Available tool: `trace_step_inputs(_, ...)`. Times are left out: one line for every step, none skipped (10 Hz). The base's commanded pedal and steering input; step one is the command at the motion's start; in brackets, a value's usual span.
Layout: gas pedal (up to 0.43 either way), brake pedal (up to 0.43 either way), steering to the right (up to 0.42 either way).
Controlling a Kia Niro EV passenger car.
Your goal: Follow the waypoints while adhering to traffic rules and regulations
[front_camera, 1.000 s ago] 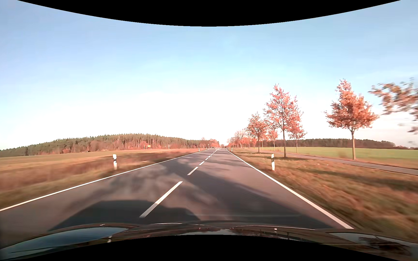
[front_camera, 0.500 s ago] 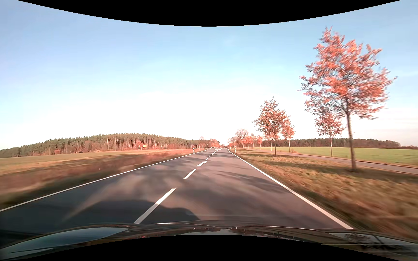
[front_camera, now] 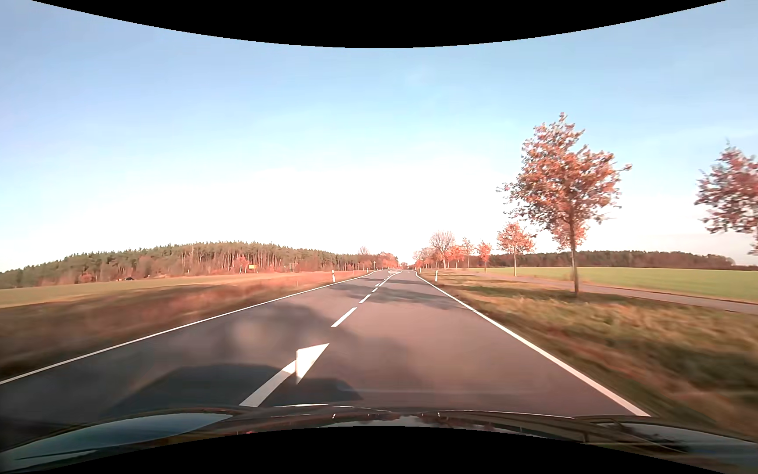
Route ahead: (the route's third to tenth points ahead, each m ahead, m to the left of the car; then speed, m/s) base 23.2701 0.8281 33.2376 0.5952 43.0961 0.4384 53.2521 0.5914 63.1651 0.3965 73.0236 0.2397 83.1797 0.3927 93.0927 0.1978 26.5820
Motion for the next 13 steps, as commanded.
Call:
trace_step_inputs(0.189, 0.000, 0.001)
trace_step_inputs(0.189, 0.000, 0.001)
trace_step_inputs(0.189, 0.000, 0.002)
trace_step_inputs(0.189, 0.000, 0.002)
trace_step_inputs(0.189, 0.000, 0.002)
trace_step_inputs(0.189, 0.000, 0.002)
trace_step_inputs(0.189, 0.000, 0.003)
trace_step_inputs(0.189, 0.000, 0.003)
trace_step_inputs(0.189, 0.000, 0.003)
trace_step_inputs(0.189, 0.000, 0.003)
trace_step_inputs(0.189, 0.000, 0.003)
trace_step_inputs(0.189, 0.000, 0.003)
trace_step_inputs(0.189, 0.000, 0.003)
